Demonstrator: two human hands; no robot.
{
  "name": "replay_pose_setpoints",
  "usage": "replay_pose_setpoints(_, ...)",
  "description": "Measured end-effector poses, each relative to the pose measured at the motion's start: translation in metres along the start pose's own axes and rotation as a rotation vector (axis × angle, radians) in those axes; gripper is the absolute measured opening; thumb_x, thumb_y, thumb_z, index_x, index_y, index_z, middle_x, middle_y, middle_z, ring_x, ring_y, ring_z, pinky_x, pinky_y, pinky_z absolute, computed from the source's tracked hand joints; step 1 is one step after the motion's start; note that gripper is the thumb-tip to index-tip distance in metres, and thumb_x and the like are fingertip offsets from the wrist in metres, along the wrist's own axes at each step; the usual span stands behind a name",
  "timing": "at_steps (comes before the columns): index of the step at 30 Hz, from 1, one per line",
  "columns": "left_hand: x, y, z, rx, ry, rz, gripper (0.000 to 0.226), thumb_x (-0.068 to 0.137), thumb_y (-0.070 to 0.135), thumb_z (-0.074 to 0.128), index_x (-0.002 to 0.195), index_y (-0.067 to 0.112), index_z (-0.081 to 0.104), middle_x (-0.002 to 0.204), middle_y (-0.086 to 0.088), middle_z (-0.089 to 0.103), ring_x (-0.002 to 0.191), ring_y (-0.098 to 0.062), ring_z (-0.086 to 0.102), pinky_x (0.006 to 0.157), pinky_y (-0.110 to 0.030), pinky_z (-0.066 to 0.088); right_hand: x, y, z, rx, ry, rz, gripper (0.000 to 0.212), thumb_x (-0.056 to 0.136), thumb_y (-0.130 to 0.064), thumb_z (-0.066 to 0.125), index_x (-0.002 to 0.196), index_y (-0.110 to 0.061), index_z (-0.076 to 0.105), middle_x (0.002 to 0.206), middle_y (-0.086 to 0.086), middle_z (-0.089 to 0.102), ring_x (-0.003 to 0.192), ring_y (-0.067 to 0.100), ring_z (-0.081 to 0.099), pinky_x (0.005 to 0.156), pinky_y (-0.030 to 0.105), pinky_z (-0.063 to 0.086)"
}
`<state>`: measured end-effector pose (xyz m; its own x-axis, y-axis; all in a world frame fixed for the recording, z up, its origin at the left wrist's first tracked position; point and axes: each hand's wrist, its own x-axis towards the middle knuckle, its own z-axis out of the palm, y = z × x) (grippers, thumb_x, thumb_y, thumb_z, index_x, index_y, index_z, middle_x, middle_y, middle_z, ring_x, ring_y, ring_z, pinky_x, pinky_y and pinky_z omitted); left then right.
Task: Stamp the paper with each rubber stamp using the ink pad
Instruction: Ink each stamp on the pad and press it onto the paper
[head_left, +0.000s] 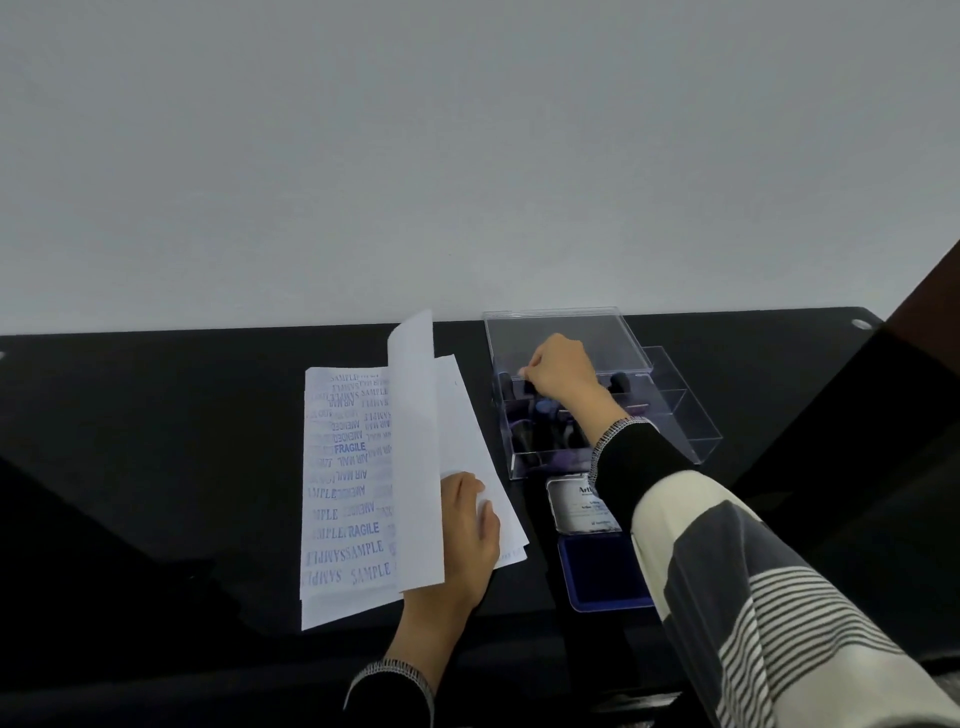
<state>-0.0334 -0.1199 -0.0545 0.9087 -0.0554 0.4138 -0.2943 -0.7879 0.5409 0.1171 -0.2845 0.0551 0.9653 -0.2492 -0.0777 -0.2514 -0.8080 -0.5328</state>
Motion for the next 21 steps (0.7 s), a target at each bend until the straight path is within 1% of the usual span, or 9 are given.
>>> replay_pose_setpoints(2,0.002,0.001,0.002,-0.088,0.024,-0.020,0.028,0.089,0.036,0.039,0.096,0.018,0.059,0.101,0.008,0.060,0.096,-0.010,0.054,0.098,-0.023,0.042,-0.004,-0.008,0.007,-0.048,-0.051,-0.007,0.034,0.083,-0.035,0.071,0.088,-0.003,0.061,0.102,0.018,0.067,0.104,0.035,0.059,0.084,0.038,0.051)
replay_pose_setpoints(5,0.006,0.007,0.001,-0.135,0.072,0.021,0.029,0.084,0.026,0.042,0.089,0.008,0.064,0.092,-0.001,0.065,0.090,-0.009,0.048,0.096,-0.008,0.029,-0.010,-0.013,0.017,-0.152,-0.087,0.009,0.040,0.086,-0.034,0.068,0.110,-0.005,0.056,0.119,0.016,0.059,0.119,0.038,0.047,0.092,0.038,0.041)
replay_pose_setpoints(9,0.003,0.005,-0.005,-0.072,0.047,0.045,0.024,0.086,0.029,0.042,0.094,0.016,0.061,0.097,0.012,0.058,0.089,-0.012,0.057,0.089,-0.019,0.037,-0.008,-0.012,0.020,-0.147,-0.089,0.089,0.044,0.087,-0.026,0.066,0.122,-0.003,0.051,0.130,0.019,0.052,0.127,0.039,0.038,0.097,0.044,0.040)
replay_pose_setpoints(12,0.002,0.007,-0.005,-0.047,0.052,0.021,0.024,0.088,0.030,0.040,0.096,0.018,0.059,0.097,0.009,0.058,0.093,-0.008,0.054,0.094,-0.025,0.039,-0.008,-0.014,0.018,-0.148,-0.134,0.152,0.049,0.084,-0.029,0.069,0.123,-0.005,0.053,0.133,0.017,0.051,0.127,0.038,0.040,0.099,0.043,0.040)
replay_pose_setpoints(14,0.002,0.008,-0.005,-0.044,0.030,0.008,0.027,0.087,0.026,0.040,0.095,0.017,0.063,0.100,0.008,0.062,0.103,-0.014,0.059,0.103,-0.030,0.032,-0.010,-0.013,0.016,-0.129,-0.118,0.176,0.052,0.083,-0.032,0.069,0.123,-0.005,0.053,0.132,0.016,0.052,0.126,0.037,0.042,0.099,0.042,0.039)
replay_pose_setpoints(15,0.001,0.008,-0.005,0.025,-0.008,-0.002,0.026,0.087,0.024,0.041,0.099,0.019,0.064,0.105,0.010,0.063,0.113,-0.015,0.057,0.111,-0.039,0.022,-0.012,-0.013,0.016,-0.104,-0.088,0.181,0.051,0.083,-0.034,0.069,0.122,-0.005,0.053,0.130,0.016,0.053,0.125,0.037,0.043,0.099,0.042,0.039)
replay_pose_setpoints(17,-0.001,0.009,-0.011,0.113,-0.132,-0.053,0.030,0.088,0.015,0.044,0.110,0.023,0.063,0.120,0.013,0.059,0.132,-0.013,0.044,0.111,-0.063,0.003,-0.016,-0.014,0.015,-0.017,0.014,0.171,0.045,0.083,-0.034,0.068,0.115,-0.004,0.057,0.121,0.016,0.060,0.118,0.036,0.050,0.098,0.042,0.043)
replay_pose_setpoints(18,-0.001,0.010,-0.015,0.103,-0.184,-0.086,0.035,0.089,0.009,0.045,0.116,0.023,0.061,0.127,0.011,0.055,0.139,-0.013,0.035,0.110,-0.066,-0.004,-0.019,-0.016,0.013,0.045,0.076,0.147,0.039,0.084,-0.034,0.067,0.109,-0.005,0.060,0.111,0.014,0.063,0.109,0.034,0.055,0.096,0.041,0.043)
replay_pose_setpoints(21,0.000,0.014,-0.022,0.041,-0.215,-0.154,0.042,0.089,0.001,0.044,0.122,0.021,0.059,0.141,0.005,0.044,0.145,-0.015,0.021,0.111,-0.057,-0.015,-0.039,-0.026,0.005,0.315,0.225,-0.004,0.018,0.086,-0.025,0.063,0.094,-0.009,0.060,0.086,0.003,0.059,0.083,0.022,0.052,0.085,0.035,0.041)
